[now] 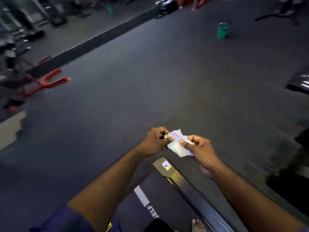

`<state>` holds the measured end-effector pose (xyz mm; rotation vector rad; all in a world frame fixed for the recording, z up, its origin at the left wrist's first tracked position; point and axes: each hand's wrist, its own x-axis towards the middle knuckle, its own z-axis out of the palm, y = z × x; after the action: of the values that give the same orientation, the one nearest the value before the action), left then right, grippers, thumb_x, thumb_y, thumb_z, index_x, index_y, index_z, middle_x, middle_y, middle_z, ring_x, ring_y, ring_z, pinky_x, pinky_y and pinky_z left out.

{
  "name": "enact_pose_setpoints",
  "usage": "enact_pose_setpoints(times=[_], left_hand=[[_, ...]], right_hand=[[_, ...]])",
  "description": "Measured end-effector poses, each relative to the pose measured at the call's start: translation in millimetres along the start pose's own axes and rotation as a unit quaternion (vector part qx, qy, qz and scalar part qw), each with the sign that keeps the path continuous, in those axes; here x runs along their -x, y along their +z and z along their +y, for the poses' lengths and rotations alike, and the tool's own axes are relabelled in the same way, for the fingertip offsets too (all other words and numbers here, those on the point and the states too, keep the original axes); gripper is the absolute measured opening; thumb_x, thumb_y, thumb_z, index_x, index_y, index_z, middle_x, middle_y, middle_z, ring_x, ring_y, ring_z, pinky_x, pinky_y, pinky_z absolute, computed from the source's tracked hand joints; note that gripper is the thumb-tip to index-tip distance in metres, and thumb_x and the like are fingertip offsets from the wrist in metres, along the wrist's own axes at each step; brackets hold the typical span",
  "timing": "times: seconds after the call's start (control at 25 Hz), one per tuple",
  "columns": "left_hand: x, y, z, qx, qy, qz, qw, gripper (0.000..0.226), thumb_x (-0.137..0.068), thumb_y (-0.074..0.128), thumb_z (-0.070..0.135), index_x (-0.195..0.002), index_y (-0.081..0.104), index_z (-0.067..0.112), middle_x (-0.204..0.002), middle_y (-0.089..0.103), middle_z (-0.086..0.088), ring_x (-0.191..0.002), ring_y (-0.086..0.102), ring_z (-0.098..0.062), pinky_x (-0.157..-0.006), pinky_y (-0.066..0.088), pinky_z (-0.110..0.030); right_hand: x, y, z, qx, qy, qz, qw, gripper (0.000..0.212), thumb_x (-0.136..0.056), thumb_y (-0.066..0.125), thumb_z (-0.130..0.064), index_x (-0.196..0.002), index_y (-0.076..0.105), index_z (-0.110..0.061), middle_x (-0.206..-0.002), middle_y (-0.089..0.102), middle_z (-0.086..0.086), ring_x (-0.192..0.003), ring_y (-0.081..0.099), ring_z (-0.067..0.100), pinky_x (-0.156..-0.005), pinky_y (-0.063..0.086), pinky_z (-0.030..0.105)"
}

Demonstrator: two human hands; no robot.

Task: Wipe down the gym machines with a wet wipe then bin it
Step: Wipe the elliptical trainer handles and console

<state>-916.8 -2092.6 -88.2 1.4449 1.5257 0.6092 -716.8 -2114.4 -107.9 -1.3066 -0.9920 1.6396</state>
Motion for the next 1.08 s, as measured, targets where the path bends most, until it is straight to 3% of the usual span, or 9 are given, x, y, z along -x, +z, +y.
enact_pose_setpoints(times=[0.12,0.24,0.36,0.48,0.64,0.76,0.92,1.08], left_hand=[[1,-64,-29,0.047,-0.060,0.079,0.994,0.017,-0.096,0.076,0.018,-0.085,0.063,0.014,-0.068,0.068,-0.004,-0.052,0.060,-0.006,-0.053,0.050,-0.024],[-12,-121,-66,0.099,-0.108,0.151,0.978,0.018,-0.096,0.075,0.028,-0.094,0.069,0.011,-0.079,0.073,-0.005,-0.064,0.065,-0.011,-0.060,0.052,-0.027],[-40,-175,-103,0.125,-0.112,0.187,0.968,0.025,-0.097,0.073,0.037,-0.100,0.071,0.013,-0.086,0.076,-0.002,-0.073,0.070,-0.015,-0.067,0.055,-0.032],[-85,-236,-133,0.148,-0.108,0.204,0.962,0.024,-0.099,0.069,0.039,-0.101,0.071,0.016,-0.089,0.077,-0.002,-0.075,0.071,-0.014,-0.071,0.057,-0.034],[-154,-302,-135,0.164,-0.095,0.194,0.962,0.026,-0.101,0.067,0.039,-0.102,0.071,0.013,-0.089,0.077,-0.001,-0.073,0.070,-0.012,-0.068,0.055,-0.032],[-222,-324,-113,0.179,-0.073,0.178,0.965,0.029,-0.101,0.067,0.038,-0.102,0.070,0.010,-0.086,0.075,-0.001,-0.072,0.068,-0.014,-0.064,0.053,-0.032],[-338,-326,-64,0.151,-0.025,0.107,0.982,0.034,-0.102,0.065,0.037,-0.106,0.068,0.003,-0.086,0.073,-0.001,-0.071,0.066,-0.012,-0.064,0.052,-0.031],[-482,-303,-11,0.102,0.043,0.049,0.993,0.035,-0.101,0.066,0.040,-0.103,0.069,0.005,-0.087,0.074,-0.003,-0.073,0.067,-0.016,-0.064,0.054,-0.031]], right_hand=[[-50,57,-13,-0.008,0.058,-0.087,0.994,0.020,-0.096,0.071,-0.008,-0.079,0.061,-0.014,-0.069,0.061,0.001,-0.055,0.053,0.007,-0.044,0.039,0.017],[-110,113,-18,-0.016,0.105,-0.129,0.986,0.017,-0.095,0.070,-0.007,-0.083,0.059,-0.012,-0.075,0.063,0.008,-0.059,0.059,0.012,-0.047,0.048,0.021],[-174,162,-14,-0.006,0.106,-0.119,0.987,0.005,-0.097,0.067,-0.007,-0.097,0.062,-0.009,-0.084,0.068,0.010,-0.065,0.064,0.015,-0.053,0.052,0.025],[-236,212,-18,0.021,0.109,-0.099,0.989,0.018,-0.100,0.063,-0.006,-0.117,0.066,-0.003,-0.094,0.074,0.010,-0.070,0.068,0.014,-0.057,0.052,0.024],[-297,245,-42,0.005,0.115,-0.068,0.991,0.026,-0.102,0.061,-0.007,-0.125,0.067,0.003,-0.094,0.075,0.011,-0.075,0.066,0.018,-0.068,0.046,0.030],[-343,237,-76,-0.051,0.108,-0.009,0.993,0.027,-0.103,0.061,-0.016,-0.125,0.067,-0.002,-0.096,0.076,0.011,-0.078,0.069,0.021,-0.072,0.054,0.033],[-427,184,-130,-0.119,0.053,0.086,0.988,0.035,-0.103,0.061,-0.017,-0.132,0.063,0.003,-0.118,0.072,0.024,-0.083,0.070,0.027,-0.062,0.061,0.030],[-508,107,-179,-0.161,0.000,0.139,0.977,0.037,-0.101,0.064,-0.018,-0.134,0.063,-0.001,-0.122,0.073,0.021,-0.081,0.073,0.028,-0.096,0.055,0.046]])
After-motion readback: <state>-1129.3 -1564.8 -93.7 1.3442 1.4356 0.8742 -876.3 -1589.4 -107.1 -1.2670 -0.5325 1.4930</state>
